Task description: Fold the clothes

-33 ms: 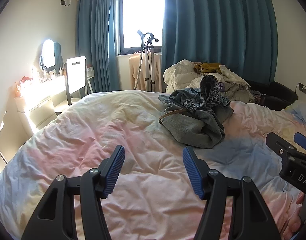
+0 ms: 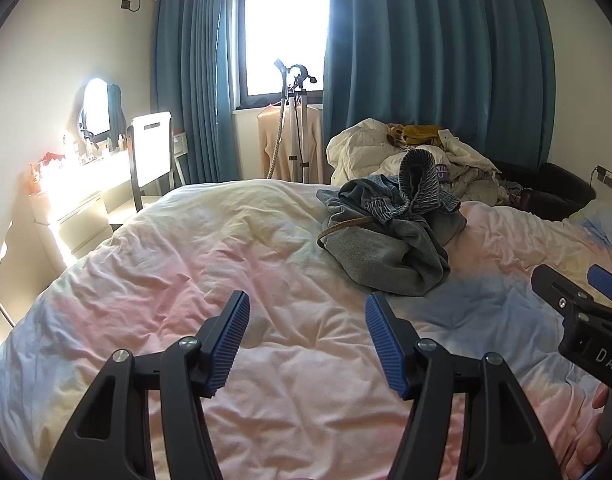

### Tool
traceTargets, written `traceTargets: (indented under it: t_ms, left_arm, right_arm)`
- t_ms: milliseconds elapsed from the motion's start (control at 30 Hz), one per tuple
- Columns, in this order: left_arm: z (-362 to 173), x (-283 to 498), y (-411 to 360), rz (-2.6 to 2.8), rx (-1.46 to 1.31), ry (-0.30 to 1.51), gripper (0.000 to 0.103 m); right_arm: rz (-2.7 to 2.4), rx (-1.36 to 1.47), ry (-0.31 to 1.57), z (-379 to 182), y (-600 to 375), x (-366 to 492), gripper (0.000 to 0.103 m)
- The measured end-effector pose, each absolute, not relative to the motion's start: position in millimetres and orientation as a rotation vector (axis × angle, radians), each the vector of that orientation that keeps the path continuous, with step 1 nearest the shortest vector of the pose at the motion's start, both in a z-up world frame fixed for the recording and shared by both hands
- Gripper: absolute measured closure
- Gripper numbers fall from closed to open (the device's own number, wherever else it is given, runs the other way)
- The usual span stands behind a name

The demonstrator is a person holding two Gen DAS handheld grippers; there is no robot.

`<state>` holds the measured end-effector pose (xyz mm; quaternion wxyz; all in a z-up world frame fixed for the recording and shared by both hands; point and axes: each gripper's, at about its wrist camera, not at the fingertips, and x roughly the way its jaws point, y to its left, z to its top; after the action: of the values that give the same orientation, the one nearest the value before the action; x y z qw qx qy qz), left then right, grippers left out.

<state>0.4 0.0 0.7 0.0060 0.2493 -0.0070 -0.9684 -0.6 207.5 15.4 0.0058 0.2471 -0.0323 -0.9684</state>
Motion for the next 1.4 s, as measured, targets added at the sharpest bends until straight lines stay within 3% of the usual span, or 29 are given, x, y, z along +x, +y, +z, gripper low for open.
traceTargets:
  t_ms: [1400]
  left_arm:
    - [-4.4, 0.6, 3.7, -3.057, 0.778, -0.017, 0.041]
  right_arm:
    - [-3.034, 0.781, -0.104, 12.2, 210.1, -2.4, 0.003]
